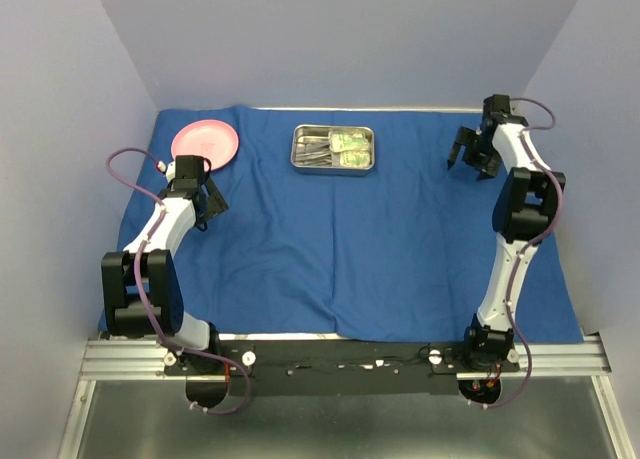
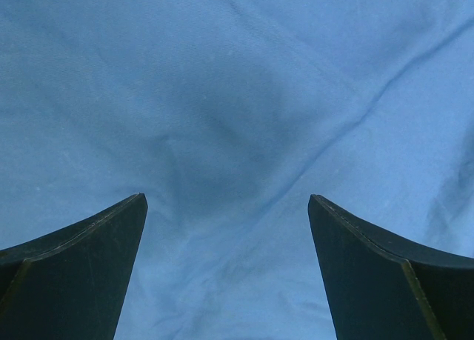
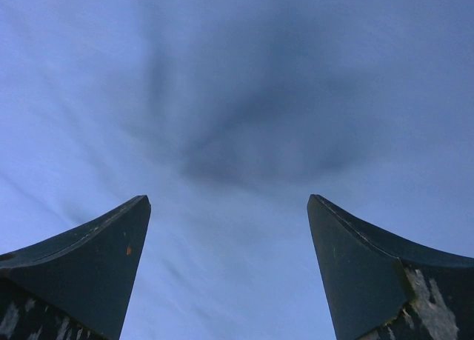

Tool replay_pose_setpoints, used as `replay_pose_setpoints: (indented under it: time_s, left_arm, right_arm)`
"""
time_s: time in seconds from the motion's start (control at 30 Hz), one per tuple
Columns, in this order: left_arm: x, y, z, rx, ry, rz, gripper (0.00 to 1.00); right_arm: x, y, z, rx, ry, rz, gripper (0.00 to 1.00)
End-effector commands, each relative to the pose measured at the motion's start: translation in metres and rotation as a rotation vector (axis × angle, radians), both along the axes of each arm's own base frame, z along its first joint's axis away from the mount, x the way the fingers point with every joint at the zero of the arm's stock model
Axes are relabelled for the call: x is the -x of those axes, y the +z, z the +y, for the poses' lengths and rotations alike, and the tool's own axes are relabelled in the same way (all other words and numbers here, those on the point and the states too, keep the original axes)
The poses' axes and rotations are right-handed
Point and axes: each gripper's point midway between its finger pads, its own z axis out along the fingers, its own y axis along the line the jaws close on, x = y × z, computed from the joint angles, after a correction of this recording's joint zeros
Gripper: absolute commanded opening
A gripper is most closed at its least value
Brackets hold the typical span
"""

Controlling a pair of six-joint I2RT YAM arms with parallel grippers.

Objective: Open and lay out the surgical kit
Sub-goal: Smooth out the surgical kit at the center of the board.

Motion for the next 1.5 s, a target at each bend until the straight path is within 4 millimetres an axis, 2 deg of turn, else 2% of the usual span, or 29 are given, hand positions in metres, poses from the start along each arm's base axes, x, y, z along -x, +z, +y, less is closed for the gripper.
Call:
replay_pose_setpoints:
  time_s: [0.0, 0.23, 0.53, 0.73, 0.77, 1.0, 1.33, 1.47]
  left_arm:
    - [-0.014, 0.011, 0.009, -0.054, -0.025, -0.033, 0.99]
    - [-0.015, 0.012, 0.01, -0.066, -0.031, -0.034, 0.99]
    - [-0.016, 0.012, 0.007, -0.048, -0.039, -0.041, 0.99]
    - [-0.016, 0.012, 0.006, -0.04, -0.037, -0.043, 0.99]
    - [-0.017, 0.013, 0.005, -0.04, -0.04, -0.045, 0.99]
    - [-0.018, 0.015, 0.005, -0.037, -0.038, -0.056, 0.99]
    - [-0.019, 0.014, 0.005, -0.037, -0.038, -0.053, 0.99]
    - [-0.018, 0.014, 0.005, -0.037, -0.038, -0.053, 0.99]
  right_arm:
    - [0.027, 0.012, -0.039, 0.118, -0.034, -0.002, 0.91]
    - [0.036, -0.005, -0.042, 0.156, 0.06, 0.037, 0.83]
    - [0.04, -0.034, -0.019, 0.045, 0.221, 0.073, 0.77]
    - [0.04, -0.039, -0.008, -0.025, 0.263, 0.102, 0.69]
    - [0.039, -0.039, 0.001, -0.072, 0.28, 0.09, 0.68]
    - [0.046, -0.039, 0.013, -0.126, 0.187, 0.094, 0.68]
    - [0.045, -0.043, 0.013, -0.066, 0.162, 0.132, 0.68]
    - [0.045, -0.034, -0.011, 0.05, 0.159, 0.113, 0.68]
